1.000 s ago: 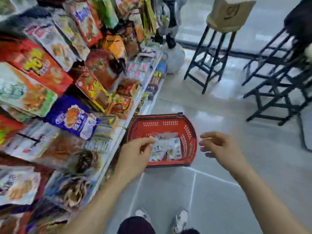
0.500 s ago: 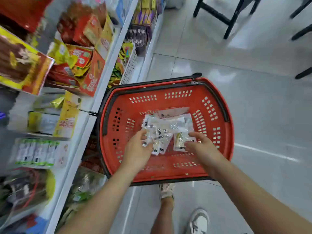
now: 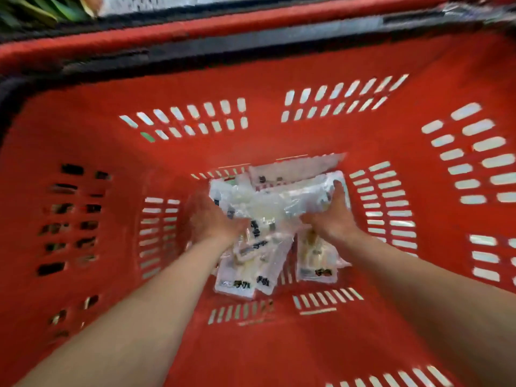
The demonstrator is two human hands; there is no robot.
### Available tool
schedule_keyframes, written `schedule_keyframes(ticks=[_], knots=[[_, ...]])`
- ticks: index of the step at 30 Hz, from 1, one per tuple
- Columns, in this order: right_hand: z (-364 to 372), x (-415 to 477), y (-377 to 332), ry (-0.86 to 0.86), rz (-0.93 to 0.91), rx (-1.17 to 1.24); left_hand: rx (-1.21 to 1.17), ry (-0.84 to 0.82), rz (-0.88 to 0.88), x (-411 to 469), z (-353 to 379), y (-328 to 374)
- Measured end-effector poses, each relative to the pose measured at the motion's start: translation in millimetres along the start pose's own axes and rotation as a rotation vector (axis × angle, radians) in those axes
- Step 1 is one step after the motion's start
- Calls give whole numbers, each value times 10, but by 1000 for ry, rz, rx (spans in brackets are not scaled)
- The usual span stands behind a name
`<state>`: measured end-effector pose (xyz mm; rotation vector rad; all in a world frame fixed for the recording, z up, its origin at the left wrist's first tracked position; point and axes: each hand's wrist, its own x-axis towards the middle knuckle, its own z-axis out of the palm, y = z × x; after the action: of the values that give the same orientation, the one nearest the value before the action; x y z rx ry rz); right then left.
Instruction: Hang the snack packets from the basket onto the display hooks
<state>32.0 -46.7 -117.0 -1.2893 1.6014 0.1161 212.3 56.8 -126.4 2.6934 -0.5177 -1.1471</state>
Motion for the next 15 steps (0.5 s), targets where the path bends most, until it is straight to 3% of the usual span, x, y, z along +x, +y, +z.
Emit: schedule_keyframes(ticks=[7, 15], knots=[[133, 49, -18, -97, 105, 225, -259, -5, -34, 70, 161, -4], [-86, -328, -81, 8, 69, -61, -581, -41, 9, -395, 25, -52]])
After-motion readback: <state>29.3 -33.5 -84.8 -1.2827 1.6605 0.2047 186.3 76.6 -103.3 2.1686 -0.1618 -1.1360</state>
